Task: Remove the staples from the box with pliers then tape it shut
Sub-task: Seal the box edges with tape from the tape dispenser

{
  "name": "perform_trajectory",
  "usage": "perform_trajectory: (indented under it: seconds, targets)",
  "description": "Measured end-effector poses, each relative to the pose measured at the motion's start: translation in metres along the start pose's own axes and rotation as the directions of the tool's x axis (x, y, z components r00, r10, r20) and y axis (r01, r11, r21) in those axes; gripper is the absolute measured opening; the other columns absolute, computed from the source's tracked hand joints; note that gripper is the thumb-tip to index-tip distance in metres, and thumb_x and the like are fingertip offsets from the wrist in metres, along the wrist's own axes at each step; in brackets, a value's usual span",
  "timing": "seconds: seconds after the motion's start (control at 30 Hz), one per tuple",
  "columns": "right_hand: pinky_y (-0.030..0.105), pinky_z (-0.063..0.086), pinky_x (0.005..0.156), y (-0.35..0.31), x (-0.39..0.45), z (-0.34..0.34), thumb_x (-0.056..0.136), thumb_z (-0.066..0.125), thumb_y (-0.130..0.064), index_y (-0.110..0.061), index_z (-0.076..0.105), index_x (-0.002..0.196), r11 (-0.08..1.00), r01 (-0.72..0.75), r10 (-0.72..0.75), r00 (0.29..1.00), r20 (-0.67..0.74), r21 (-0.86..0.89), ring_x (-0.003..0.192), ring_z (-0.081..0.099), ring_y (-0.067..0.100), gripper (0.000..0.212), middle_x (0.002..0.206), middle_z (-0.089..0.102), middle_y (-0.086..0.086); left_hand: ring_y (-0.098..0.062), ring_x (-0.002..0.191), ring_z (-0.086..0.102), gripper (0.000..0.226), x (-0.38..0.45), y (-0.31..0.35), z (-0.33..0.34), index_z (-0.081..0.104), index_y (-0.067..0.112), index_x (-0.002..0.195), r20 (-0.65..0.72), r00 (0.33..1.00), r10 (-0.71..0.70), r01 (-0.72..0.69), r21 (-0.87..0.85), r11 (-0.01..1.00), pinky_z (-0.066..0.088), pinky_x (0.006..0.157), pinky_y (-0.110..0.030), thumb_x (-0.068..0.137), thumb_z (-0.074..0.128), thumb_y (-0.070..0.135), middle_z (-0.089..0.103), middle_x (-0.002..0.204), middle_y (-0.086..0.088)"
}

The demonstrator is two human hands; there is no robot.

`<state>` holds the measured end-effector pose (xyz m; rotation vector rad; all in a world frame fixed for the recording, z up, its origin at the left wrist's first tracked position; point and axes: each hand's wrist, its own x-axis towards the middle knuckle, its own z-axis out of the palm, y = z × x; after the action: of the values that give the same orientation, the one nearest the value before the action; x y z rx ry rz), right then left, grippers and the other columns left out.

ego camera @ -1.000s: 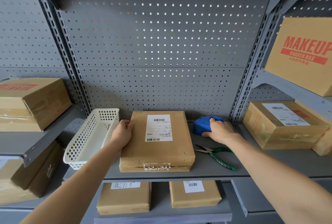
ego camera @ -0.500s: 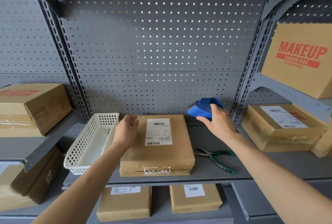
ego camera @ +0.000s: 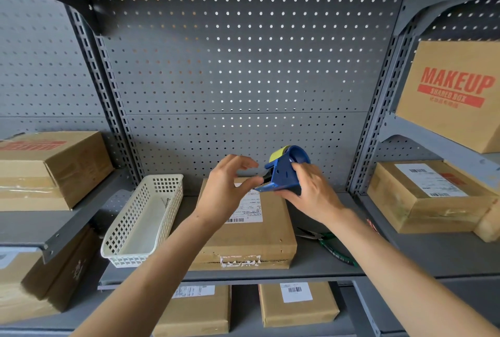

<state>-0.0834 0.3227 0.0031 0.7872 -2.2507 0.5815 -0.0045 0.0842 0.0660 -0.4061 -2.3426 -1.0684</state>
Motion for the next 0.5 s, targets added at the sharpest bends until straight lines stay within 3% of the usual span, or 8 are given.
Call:
perform_trajectory:
  seconds: [0.13, 0.33, 0.5]
  targets:
    - [0.032, 0.048, 0.079, -0.01, 0.003, -0.001, 0.088, 0.058, -0.068, -0.003, 0.058, 0.123, 0.999, 0.016, -0.015, 1.0, -0.022, 0.038, 0.093, 0.052, 0.02, 0.074, 0.105, 0.067, 0.012, -0.002, 0.103, 0.06, 0.025, -0.001, 0.0, -0.002, 0.07, 0.024, 0.105, 0.015, 0.999, 0.031, -0.031, 0.002, 1.0, 0.047, 0.084, -0.019, 0.085, 0.076, 0.039, 0.063, 0.107, 0.018]
    - [0.033, 0.049, 0.08, -0.017, 0.001, -0.003, 0.087, 0.063, -0.067, -0.003, 0.06, 0.124, 0.999, -0.01, 0.011, 1.0, -0.026, 0.034, 0.097, 0.051, 0.019, 0.074, 0.108, 0.068, 0.012, -0.005, 0.094, 0.062, 0.002, 0.0, 0.002, -0.006, 0.071, 0.024, 0.093, -0.007, 1.0, 0.022, -0.023, -0.043, 0.999, 0.051, 0.081, -0.025, 0.092, 0.071, 0.026, 0.065, 0.101, 0.015]
    - [0.032, 0.049, 0.081, -0.023, -0.004, -0.01, 0.087, 0.067, -0.062, -0.006, 0.058, 0.124, 0.999, -0.036, 0.037, 0.998, -0.054, 0.029, 0.096, 0.056, 0.022, 0.068, 0.107, 0.067, 0.01, -0.002, 0.09, 0.06, 0.007, 0.008, 0.009, -0.006, 0.067, 0.022, 0.091, 0.003, 0.998, 0.056, -0.055, -0.059, 0.997, 0.047, 0.078, -0.012, 0.096, 0.065, 0.025, 0.065, 0.099, 0.014]
